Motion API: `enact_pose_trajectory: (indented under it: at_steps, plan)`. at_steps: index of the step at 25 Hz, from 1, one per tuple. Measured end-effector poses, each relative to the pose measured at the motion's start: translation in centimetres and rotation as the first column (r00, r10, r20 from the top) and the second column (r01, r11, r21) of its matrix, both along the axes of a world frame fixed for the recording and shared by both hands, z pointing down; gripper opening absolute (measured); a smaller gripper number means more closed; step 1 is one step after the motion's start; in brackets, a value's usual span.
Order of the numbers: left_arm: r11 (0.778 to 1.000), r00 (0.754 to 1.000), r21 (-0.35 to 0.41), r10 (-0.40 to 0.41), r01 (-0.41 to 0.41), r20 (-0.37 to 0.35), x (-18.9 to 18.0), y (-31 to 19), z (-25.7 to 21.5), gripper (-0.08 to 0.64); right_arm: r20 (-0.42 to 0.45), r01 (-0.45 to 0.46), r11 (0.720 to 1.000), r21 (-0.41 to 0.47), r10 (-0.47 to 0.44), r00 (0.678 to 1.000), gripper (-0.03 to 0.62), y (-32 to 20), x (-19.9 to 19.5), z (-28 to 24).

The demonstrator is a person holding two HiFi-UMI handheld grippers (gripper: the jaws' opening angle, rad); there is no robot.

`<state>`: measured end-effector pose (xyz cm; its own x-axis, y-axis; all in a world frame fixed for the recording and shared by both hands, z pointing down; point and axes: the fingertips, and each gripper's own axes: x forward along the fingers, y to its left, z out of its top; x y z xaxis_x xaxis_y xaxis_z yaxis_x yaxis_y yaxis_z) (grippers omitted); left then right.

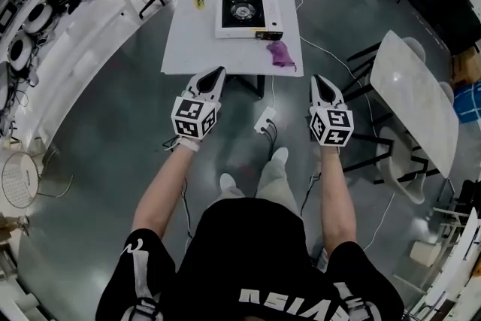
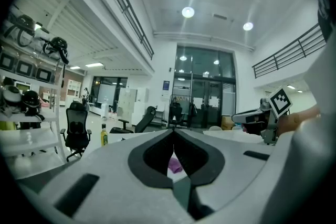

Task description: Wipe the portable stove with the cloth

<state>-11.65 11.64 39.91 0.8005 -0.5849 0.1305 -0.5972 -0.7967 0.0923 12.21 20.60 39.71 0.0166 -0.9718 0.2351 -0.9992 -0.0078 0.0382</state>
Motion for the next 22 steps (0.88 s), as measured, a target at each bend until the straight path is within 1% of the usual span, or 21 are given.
enact_pose_trajectory:
  at_steps: [5,14,18,22]
  plan:
    - [1.000,1.000,-0.004,-0.013,0.013,0.025,3.6,-3.8,1.2,0.009,0.018,0.032,0.999,0.001,-0.032,0.999,0.011,-4.9,3.2,1.5]
    - [0.997,0.995,-0.011,-0.074,0.075,0.067,12.4,-11.5,2.1,0.009,0.061,0.116,0.993,-0.013,-0.115,0.991,0.011,-14.7,11.7,3.5]
    - [0.993,0.991,-0.023,-0.111,0.113,0.075,15.7,-13.7,2.7,0.009,0.073,0.162,0.987,-0.021,-0.160,0.984,0.011,-17.9,14.7,4.1]
    - [0.988,0.985,-0.032,-0.147,0.151,0.087,18.0,-14.7,3.5,0.009,0.088,0.202,0.979,-0.029,-0.198,0.976,0.011,-20.1,17.0,5.0]
